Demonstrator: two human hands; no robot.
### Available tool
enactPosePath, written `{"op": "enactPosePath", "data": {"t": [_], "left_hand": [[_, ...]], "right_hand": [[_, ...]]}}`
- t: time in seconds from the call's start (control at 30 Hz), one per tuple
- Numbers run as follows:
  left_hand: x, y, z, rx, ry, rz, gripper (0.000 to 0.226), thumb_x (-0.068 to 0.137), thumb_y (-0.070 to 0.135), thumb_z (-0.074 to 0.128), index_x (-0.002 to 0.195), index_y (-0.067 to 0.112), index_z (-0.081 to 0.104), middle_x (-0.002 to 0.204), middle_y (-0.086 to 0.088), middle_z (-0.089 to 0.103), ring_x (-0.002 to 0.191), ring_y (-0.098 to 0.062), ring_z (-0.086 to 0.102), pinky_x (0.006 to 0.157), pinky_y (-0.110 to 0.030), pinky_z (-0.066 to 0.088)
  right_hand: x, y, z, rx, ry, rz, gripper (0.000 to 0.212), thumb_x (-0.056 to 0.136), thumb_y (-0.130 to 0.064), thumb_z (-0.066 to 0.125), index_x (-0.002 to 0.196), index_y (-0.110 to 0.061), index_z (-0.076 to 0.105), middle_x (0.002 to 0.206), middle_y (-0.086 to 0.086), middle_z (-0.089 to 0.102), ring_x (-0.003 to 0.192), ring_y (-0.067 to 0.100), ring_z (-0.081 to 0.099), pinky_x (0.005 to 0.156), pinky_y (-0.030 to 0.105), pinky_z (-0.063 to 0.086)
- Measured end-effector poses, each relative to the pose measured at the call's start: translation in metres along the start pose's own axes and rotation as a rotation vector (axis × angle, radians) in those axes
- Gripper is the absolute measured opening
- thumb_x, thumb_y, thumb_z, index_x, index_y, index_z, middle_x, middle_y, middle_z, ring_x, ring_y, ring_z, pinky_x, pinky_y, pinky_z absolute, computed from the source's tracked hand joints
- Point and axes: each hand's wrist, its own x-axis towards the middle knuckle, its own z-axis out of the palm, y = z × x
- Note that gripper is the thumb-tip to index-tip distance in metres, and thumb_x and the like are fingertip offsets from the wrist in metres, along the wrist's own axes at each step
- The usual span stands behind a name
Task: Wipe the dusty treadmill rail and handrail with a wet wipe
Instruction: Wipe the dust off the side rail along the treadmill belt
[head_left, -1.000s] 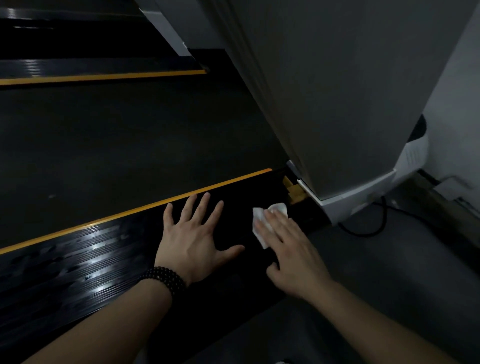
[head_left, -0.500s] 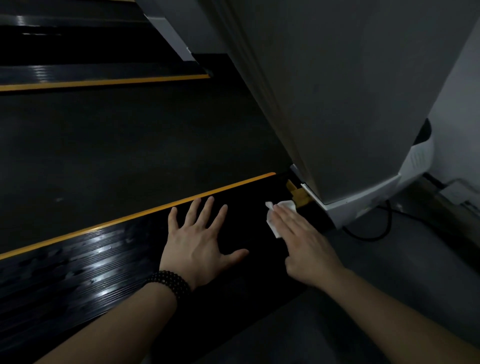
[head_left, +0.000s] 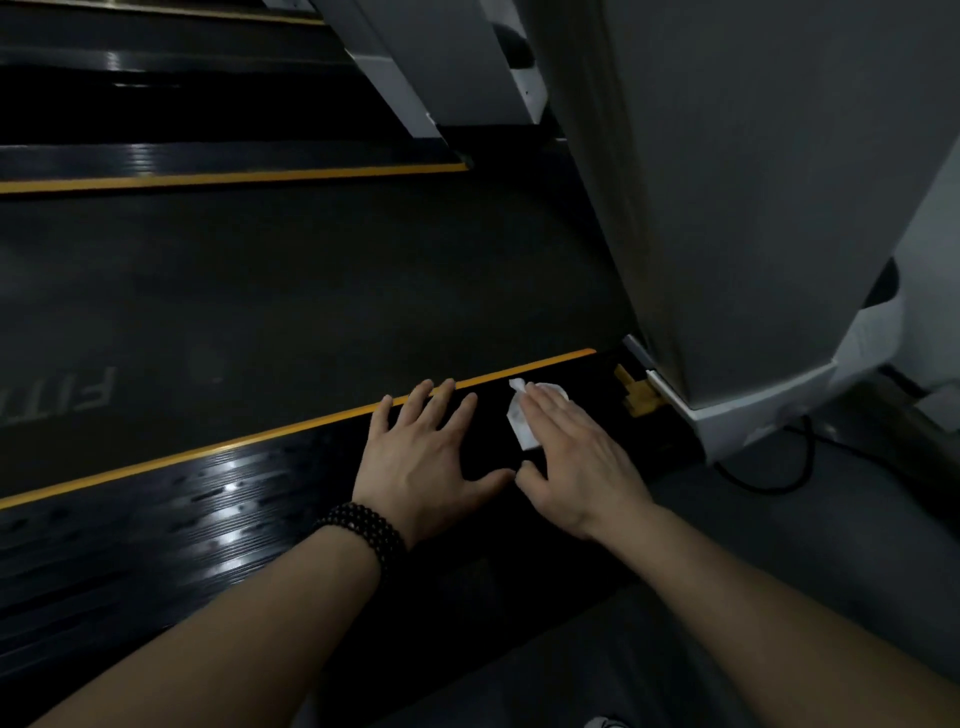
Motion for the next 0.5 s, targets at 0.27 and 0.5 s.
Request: {"op": "enactPosePath", "data": {"t": [0.27, 0.5], "left_hand": [[-0.076, -0.086, -0.071, 0.048, 0.108, -0.114, 0.093, 0.085, 0.085, 0.028, 0.161, 0.034, 0.008, 0.170, 0.006, 0.005, 0.156, -0.016, -0.005, 0.126, -0.050, 0.002], [-0.155, -0.145, -0.156, 0.086, 0.201, -0.205, 0.094, 0.086, 0.085, 0.028, 0.161, 0.033, 0.007, 0.170, 0.003, 0.005, 0.156, -0.018, -0.003, 0.126, -0.049, 0.004]], "right_hand": [[0.011, -0.110, -0.031, -0.011, 0.047, -0.104, 0.080, 0.097, -0.041, 0.049, 0.160, -0.015, 0.007, 0.167, -0.002, 0.003, 0.152, 0.007, -0.004, 0.116, 0.020, -0.004], [0.015, -0.224, -0.090, -0.033, 0.086, -0.197, 0.081, 0.097, -0.046, 0.048, 0.160, -0.017, 0.004, 0.167, -0.003, -0.001, 0.151, 0.007, -0.006, 0.114, 0.023, -0.003]]}}
